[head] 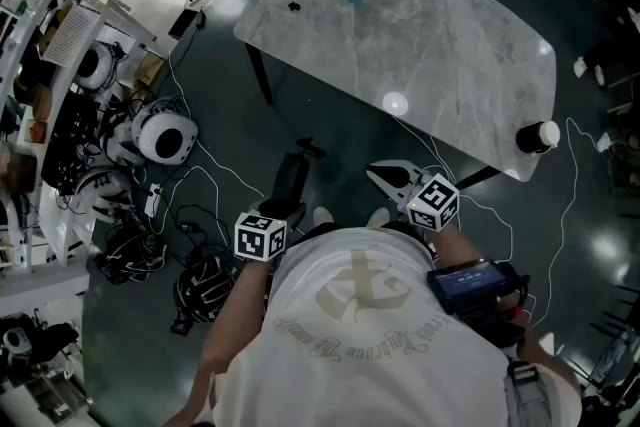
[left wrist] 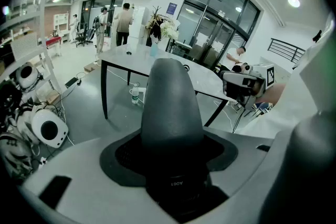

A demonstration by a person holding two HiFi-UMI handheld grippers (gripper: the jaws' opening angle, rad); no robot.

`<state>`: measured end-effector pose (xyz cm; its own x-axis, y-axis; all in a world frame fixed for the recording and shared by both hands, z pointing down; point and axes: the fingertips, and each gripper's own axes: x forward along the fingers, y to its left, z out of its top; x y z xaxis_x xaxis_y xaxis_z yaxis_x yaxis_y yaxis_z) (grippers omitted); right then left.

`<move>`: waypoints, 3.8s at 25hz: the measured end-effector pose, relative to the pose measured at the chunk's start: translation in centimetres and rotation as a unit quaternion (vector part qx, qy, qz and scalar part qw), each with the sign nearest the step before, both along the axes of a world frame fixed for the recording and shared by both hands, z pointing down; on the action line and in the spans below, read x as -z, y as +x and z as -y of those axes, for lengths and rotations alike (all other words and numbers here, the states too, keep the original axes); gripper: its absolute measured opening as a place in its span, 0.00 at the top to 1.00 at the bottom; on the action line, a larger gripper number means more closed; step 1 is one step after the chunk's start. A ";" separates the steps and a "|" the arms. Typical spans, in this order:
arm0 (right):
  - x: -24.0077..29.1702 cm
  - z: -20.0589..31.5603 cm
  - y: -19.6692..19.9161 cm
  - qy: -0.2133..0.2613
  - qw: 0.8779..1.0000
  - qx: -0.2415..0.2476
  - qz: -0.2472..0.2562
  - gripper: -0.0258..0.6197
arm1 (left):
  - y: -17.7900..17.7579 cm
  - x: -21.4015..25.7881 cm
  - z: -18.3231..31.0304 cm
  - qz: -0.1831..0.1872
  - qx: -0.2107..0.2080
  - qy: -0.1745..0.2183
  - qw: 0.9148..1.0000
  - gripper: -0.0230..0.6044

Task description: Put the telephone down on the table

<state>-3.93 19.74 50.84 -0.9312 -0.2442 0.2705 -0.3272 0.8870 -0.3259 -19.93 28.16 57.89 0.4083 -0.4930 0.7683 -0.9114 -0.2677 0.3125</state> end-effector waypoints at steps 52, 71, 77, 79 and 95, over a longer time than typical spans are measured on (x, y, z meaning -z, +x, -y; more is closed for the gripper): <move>-2.1 11.7 -10.8 -0.021 0.999 0.005 -0.029 0.94 | -8.9 -1.5 9.6 -0.021 0.030 -0.006 0.999 0.52; -3.4 19.2 -7.4 -0.043 0.999 0.006 -0.022 0.94 | -6.6 -1.0 17.4 -0.010 0.038 -0.023 0.999 0.51; -4.0 21.3 -5.8 -0.044 0.999 -0.001 -0.021 0.94 | -6.0 -0.8 19.5 0.001 0.037 -0.024 0.999 0.51; -3.9 21.8 -5.2 -0.043 0.999 -0.007 -0.018 0.94 | -6.1 -0.6 20.0 0.002 0.039 -0.023 0.999 0.51; -4.0 25.2 -1.6 -0.054 0.995 -0.081 -0.012 0.94 | -5.0 0.1 26.8 0.003 -0.009 -0.010 1.000 0.51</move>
